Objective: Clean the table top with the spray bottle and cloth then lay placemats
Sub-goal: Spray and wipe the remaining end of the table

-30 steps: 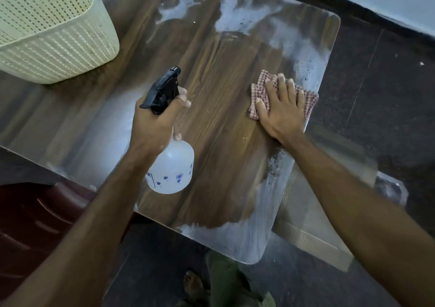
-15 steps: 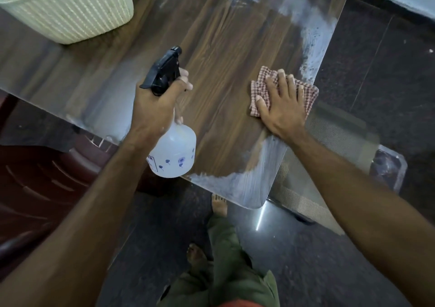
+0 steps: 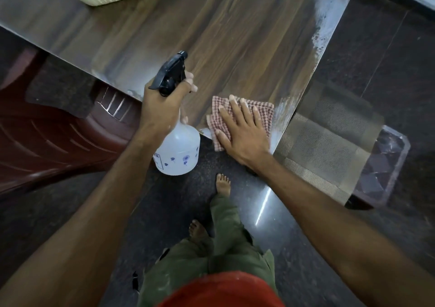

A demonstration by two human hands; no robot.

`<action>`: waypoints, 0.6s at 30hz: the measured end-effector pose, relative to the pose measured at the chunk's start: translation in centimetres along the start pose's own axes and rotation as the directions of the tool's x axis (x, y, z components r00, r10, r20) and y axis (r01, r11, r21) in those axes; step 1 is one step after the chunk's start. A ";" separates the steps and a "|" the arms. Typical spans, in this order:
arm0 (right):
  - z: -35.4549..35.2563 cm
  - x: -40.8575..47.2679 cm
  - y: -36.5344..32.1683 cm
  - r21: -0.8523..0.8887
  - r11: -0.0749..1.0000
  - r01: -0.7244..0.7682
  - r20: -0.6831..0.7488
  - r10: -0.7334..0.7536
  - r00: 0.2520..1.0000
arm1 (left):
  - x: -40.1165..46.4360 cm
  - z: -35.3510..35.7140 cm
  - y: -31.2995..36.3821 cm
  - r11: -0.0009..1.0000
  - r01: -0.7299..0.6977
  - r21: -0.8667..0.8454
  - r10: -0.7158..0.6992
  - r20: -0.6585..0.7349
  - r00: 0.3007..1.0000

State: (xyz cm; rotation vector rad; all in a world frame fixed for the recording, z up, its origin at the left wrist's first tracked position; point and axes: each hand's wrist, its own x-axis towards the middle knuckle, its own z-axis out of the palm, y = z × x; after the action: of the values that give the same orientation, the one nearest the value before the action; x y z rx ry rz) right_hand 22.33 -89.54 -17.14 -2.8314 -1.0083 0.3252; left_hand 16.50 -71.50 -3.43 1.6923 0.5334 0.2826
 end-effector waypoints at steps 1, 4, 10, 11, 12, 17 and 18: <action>0.1 -1.2 0.5 0.003 1.000 0.008 0.006 -0.008 1.000 | -0.5 -0.5 -0.1 1.000 0.008 0.004 -0.008 -0.004 1.000; -0.3 -2.4 2.9 -0.011 0.996 -0.084 -0.006 0.083 0.996 | -1.6 -2.0 -0.3 1.000 0.026 -0.009 -0.026 -0.027 0.999; -1.5 4.2 1.6 0.042 0.971 -0.234 -0.012 0.235 0.972 | -2.8 -3.9 -1.2 1.000 0.002 -0.013 -0.002 -0.033 0.999; -1.3 5.1 0.1 0.032 0.979 -0.200 0.001 0.200 0.980 | -2.8 -4.0 -1.4 1.000 -0.002 -0.014 0.001 -0.035 0.999; -1.0 5.6 -1.6 0.014 0.988 -0.156 0.011 0.156 0.988 | -2.9 -4.2 -1.5 1.000 -0.005 -0.015 0.004 -0.037 0.999; 0.7 2.2 -5.2 -0.002 1.000 -0.028 0.006 0.028 1.000 | -2.9 -4.7 -1.9 1.000 0.011 -0.019 -0.011 -0.023 1.000; 0.8 0.9 -4.7 0.001 1.000 -0.013 -0.003 0.013 1.000 | -2.9 -4.8 -1.9 1.000 0.016 -0.025 -0.017 -0.018 1.000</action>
State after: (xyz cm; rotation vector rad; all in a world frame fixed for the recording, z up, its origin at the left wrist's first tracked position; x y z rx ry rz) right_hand 19.95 -85.27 -17.17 -2.8375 -0.9893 0.3224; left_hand 11.42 -68.62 -4.00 1.6617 0.5551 0.2924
